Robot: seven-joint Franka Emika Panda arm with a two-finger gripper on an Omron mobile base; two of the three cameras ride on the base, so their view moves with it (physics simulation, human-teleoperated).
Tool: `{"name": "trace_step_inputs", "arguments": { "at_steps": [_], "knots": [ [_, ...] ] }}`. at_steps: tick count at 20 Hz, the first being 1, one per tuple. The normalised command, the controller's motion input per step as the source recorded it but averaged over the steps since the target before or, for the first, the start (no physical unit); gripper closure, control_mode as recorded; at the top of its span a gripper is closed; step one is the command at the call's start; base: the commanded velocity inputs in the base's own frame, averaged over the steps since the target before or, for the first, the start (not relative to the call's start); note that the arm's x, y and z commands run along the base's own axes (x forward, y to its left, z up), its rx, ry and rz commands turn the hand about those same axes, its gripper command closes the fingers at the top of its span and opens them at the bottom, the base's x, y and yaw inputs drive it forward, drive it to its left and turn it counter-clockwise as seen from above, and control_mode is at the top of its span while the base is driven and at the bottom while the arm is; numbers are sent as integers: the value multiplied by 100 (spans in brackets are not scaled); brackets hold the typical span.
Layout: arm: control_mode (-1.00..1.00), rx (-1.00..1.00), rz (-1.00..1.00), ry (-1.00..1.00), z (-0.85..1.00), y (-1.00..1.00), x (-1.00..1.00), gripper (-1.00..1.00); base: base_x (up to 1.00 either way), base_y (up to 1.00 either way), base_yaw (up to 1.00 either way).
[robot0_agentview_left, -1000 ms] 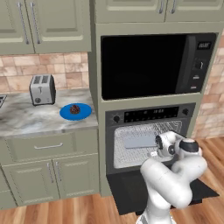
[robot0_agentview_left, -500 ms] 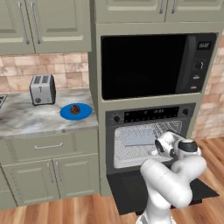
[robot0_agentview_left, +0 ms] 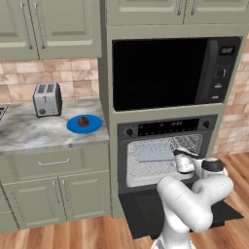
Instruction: Take the baked cake out of the oven and place it on the plate for cooling. Then close the oven door.
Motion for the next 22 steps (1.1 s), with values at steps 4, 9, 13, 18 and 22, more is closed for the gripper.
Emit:
{"name": "trace_step_inputs", "arguments": {
  "at_steps": [4, 9, 13, 18, 22],
  "knots": [
    [-100, 0, 0, -1, 1, 0, -47, -100, 0, 0, 0],
    [-100, 0, 0, 0, 0, 1, -53, -100, 0, 0, 0],
    [-100, 0, 0, 1, 0, 21, -7, -100, 0, 0, 0],
    [-100, 2, 0, 2, 11, 2, -28, -100, 0, 0, 0],
    [-100, 8, 0, 12, 54, -8, -42, -100, 0, 0, 0]
  ]
}}
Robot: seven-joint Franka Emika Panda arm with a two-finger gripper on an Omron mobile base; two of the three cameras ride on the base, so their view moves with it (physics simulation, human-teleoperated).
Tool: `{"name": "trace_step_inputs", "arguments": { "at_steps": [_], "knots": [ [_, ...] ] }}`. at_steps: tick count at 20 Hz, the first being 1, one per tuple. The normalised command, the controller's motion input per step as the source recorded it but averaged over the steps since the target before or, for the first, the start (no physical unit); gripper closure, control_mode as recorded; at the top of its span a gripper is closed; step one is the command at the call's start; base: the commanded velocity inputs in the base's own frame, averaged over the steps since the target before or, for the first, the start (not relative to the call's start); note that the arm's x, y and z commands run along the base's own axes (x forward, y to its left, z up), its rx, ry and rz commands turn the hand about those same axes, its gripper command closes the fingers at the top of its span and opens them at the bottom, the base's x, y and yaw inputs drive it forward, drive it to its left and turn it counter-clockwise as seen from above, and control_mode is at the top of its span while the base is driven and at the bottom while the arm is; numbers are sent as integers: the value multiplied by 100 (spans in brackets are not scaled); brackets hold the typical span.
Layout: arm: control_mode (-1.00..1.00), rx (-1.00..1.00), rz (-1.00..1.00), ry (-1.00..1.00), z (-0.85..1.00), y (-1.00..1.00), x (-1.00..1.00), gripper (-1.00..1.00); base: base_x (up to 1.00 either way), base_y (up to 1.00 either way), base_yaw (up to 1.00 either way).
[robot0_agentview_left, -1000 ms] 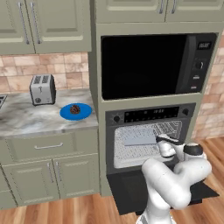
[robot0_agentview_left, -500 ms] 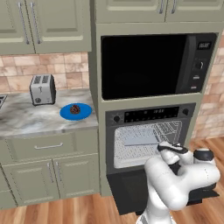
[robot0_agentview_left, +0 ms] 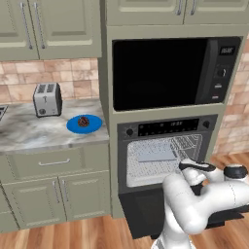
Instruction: Take the baked cake out of the oven and place it on the plate for cooling. Then close the oven door.
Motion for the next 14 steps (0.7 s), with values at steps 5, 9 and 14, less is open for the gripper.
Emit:
{"name": "trace_step_inputs", "arguments": {
  "at_steps": [5, 9, 14],
  "knots": [
    [-100, 7, 0, 16, 64, -4, -69, -100, 0, 0, 0],
    [-100, 3, 0, 7, 44, -6, -79, -100, 0, 0, 0],
    [-100, 3, 0, 0, 46, -18, -91, -100, 0, 0, 0]
  ]
}}
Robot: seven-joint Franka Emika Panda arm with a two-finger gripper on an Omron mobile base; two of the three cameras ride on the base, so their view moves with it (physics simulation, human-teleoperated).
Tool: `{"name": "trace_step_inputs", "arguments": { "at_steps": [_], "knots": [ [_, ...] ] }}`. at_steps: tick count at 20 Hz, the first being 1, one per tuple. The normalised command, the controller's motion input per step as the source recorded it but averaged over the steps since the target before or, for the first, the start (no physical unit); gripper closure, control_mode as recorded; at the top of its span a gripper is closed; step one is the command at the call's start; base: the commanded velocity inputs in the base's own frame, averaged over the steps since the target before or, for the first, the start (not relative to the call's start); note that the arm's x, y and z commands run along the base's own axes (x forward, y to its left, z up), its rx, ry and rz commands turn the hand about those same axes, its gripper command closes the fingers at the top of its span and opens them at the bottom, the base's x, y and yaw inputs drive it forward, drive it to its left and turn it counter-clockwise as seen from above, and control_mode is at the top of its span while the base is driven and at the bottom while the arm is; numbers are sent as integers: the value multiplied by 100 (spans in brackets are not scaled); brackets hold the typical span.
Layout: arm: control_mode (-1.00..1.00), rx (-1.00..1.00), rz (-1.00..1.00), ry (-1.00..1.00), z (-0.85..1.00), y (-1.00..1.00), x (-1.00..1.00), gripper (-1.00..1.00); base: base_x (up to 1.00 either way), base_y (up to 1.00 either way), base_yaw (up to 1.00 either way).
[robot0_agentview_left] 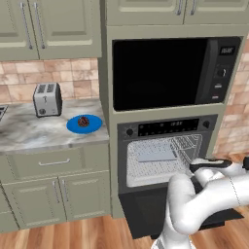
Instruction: Take the baked cake out of the oven and place it on the plate for cooling. Then close the oven door.
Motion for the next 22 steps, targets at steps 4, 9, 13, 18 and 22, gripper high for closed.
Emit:
{"name": "trace_step_inputs", "arguments": {
  "at_steps": [4, 9, 13, 18, 22],
  "knots": [
    [-100, 3, 0, 0, 47, -16, -94, -100, 0, 0, 0],
    [-100, 3, 0, 0, 48, -12, -79, -100, 0, 0, 0],
    [-100, 4, 0, 0, 53, -12, -71, -100, 0, 0, 0],
    [-100, 5, 0, 0, 48, -25, -68, -100, 0, 0, 0],
    [-100, 5, 0, 0, 33, -36, -76, -100, 0, 0, 0]
  ]
}}
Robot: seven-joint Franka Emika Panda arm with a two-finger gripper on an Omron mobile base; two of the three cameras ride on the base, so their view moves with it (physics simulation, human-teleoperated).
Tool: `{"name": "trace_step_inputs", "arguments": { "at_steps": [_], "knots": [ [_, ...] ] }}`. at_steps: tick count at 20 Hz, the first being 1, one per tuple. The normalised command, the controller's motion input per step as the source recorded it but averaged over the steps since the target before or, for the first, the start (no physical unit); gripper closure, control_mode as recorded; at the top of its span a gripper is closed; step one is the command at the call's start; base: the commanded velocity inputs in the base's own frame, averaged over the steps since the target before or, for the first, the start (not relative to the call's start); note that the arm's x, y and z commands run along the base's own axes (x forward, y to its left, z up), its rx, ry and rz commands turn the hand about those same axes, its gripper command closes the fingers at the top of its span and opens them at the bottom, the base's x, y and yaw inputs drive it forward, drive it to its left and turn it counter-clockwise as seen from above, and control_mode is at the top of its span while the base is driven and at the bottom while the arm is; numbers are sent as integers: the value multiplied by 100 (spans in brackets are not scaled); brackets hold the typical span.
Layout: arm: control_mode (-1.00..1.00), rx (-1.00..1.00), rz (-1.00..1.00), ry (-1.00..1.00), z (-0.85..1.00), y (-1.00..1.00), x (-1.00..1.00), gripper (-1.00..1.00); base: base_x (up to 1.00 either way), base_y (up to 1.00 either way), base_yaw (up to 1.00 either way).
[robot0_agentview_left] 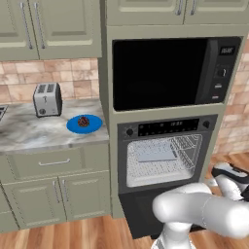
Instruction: Take the baked cake out of the oven and place it on the plate for cooling. Then close the oven door.
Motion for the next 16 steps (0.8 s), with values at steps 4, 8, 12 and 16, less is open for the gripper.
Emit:
{"name": "trace_step_inputs", "arguments": {
  "at_steps": [4, 8, 12, 16],
  "knots": [
    [-100, 5, 0, 2, 31, -33, -76, -100, 0, 0, 0],
    [-100, 3, 0, 4, 28, -20, -72, -100, 0, 0, 0],
    [-100, 4, 0, 5, 39, -14, -61, -100, 0, 0, 0],
    [-100, 4, 0, 5, 42, -11, -54, -100, 0, 0, 0]
  ]
}}
